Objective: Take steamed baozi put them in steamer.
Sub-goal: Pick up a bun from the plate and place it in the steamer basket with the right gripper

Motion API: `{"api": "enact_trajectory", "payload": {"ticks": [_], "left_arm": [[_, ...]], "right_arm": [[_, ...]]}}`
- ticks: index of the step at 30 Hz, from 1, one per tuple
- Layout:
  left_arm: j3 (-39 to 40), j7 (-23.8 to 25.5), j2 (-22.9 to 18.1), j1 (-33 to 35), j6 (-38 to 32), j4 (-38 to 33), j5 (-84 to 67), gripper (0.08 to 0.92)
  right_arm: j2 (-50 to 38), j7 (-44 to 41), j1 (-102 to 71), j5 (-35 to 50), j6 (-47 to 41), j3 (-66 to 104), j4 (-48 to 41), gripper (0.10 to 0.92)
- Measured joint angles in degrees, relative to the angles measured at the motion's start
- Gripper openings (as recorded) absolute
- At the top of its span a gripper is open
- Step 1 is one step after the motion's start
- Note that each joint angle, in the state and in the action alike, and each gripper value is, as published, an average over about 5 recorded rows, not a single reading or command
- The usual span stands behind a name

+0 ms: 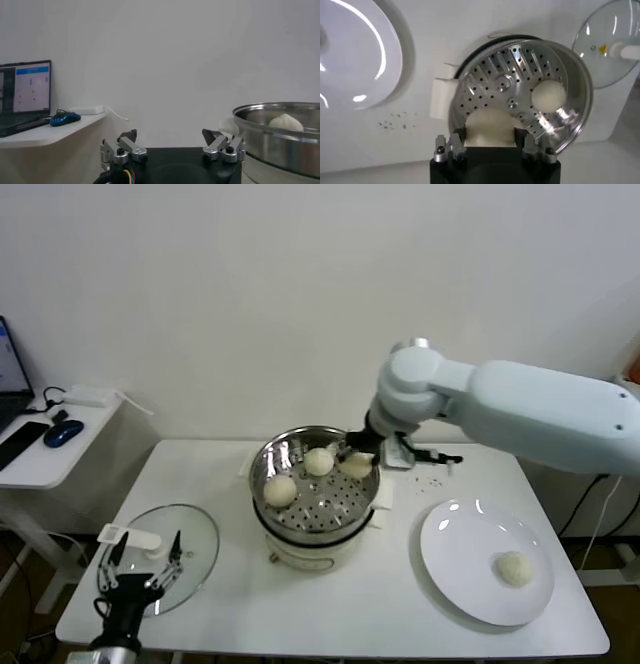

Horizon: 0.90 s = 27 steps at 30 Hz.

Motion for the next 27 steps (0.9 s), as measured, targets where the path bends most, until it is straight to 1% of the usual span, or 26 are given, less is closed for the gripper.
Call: {"api": "enact_trajectory", "payload": {"ticks": [6,12,27], "left_arm": [[0.32,0.0,0.33,-0.51,0.32,0.47,-0.05,0.823],[0.45,0.0,0.71,-0.96,0.54,1.01,-0.05,0.823],[0.77,0.01,0.65,-1.39,0.68,1.67,0.21,0.823]], "right_arm": [[5.77,0.17,-2.29,-3.04,2.14,-0.96,-2.79,0.65],[9.52,0.25,-4.4,-5.0,3.56,-2.0,-4.58,0.653],[12.55,0.3,-7.7,-5.86,4.23,-3.39,-5.35,0.679]]}}
